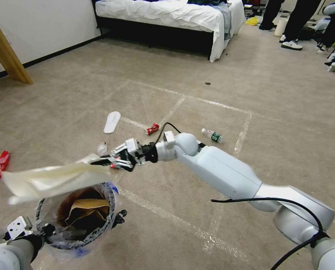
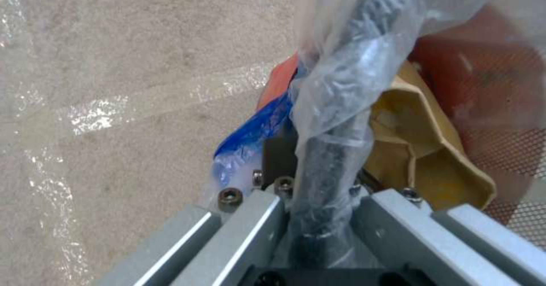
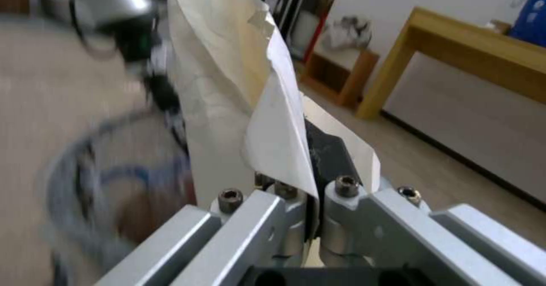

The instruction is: Pick up the trash bin and place the garbage on the floor into it.

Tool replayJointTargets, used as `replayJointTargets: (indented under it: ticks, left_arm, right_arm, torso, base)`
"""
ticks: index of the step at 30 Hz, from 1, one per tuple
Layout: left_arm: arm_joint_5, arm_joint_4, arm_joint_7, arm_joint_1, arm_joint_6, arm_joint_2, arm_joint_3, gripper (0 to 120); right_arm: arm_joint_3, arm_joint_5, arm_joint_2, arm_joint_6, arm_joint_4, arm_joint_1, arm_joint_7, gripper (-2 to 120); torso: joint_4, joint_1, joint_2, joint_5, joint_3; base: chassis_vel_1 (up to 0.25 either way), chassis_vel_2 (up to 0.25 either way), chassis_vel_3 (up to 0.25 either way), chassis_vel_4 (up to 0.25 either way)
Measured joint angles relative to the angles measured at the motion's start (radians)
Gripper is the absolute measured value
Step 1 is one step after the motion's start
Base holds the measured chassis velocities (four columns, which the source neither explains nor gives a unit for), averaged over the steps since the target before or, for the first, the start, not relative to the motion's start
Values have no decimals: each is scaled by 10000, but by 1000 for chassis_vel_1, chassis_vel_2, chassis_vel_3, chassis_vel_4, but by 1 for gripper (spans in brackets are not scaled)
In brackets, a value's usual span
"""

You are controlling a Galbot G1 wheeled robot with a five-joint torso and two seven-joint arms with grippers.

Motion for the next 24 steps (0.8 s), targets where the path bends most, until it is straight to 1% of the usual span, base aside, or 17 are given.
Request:
replayJointTargets:
  ticks: [2, 3, 6, 7, 9, 12, 17, 21, 23, 24]
  left_arm:
    - [29, 30, -13, -35, -3, 23, 0, 0]
    - [29, 30, -13, -35, -3, 23, 0, 0]
    - [23, 36, -64, -76, -7, 85, -19, 0]
    - [23, 36, -64, -76, -7, 85, -19, 0]
    - [12, 36, -85, -85, -8, 125, -44, 0]
    - [10, 13, -89, -83, -8, 127, -43, 0]
    - [13, -33, -98, -88, -9, 119, -30, 0]
    - [2, -70, -112, -71, -9, 120, -52, 0]
    - [0, -176, -127, 41, -9, 69, -114, 0]
    - [0, -176, -127, 41, -9, 69, -114, 0]
  right_arm:
    - [-3, -268, -291, 69, 0, 276, -189, 0]
    - [-3, -268, -291, 69, 0, 276, -189, 0]
    - [-114, -749, -1032, 181, 226, 826, -550, 0]
    - [-114, -749, -1032, 181, 226, 826, -550, 0]
    - [-316, -1065, -1557, 272, 441, 1229, -749, 0]
    - [-359, -1330, -1746, 340, 477, 1591, -832, 0]
    - [-520, -1650, -1740, 390, 474, 2144, -892, 0]
    - [-676, -1818, -1693, 390, 555, 2315, -890, 0]
    - [-854, -2193, -1371, 391, 613, 2499, -835, 0]
    - [-854, -2193, -1371, 391, 613, 2499, -835, 0]
  torso:
    - [1, 0, 0, 0, 1]
    - [1, 0, 0, 0, 1]
    - [-3, 0, 0, 0, 0]
    - [-3, 0, 0, 0, 0]
    - [-5, 0, 0, 1, 0]
    - [-3, 0, 0, 1, 1]
    - [0, 1, 0, -1, 0]
    - [-1, 0, 0, -1, 0]
    - [-2, 0, 0, -2, 1]
    - [-2, 0, 0, -2, 1]
  base:
    - [0, 0, 0, 0]
    - [0, 0, 0, 0]
    - [0, 0, 0, 0]
    - [0, 0, 0, 0]
    - [0, 0, 0, 0]
    - [0, 0, 0, 0]
    - [0, 0, 0, 0]
    - [0, 0, 0, 0]
    - [0, 0, 0, 0]
    - [0, 0, 0, 0]
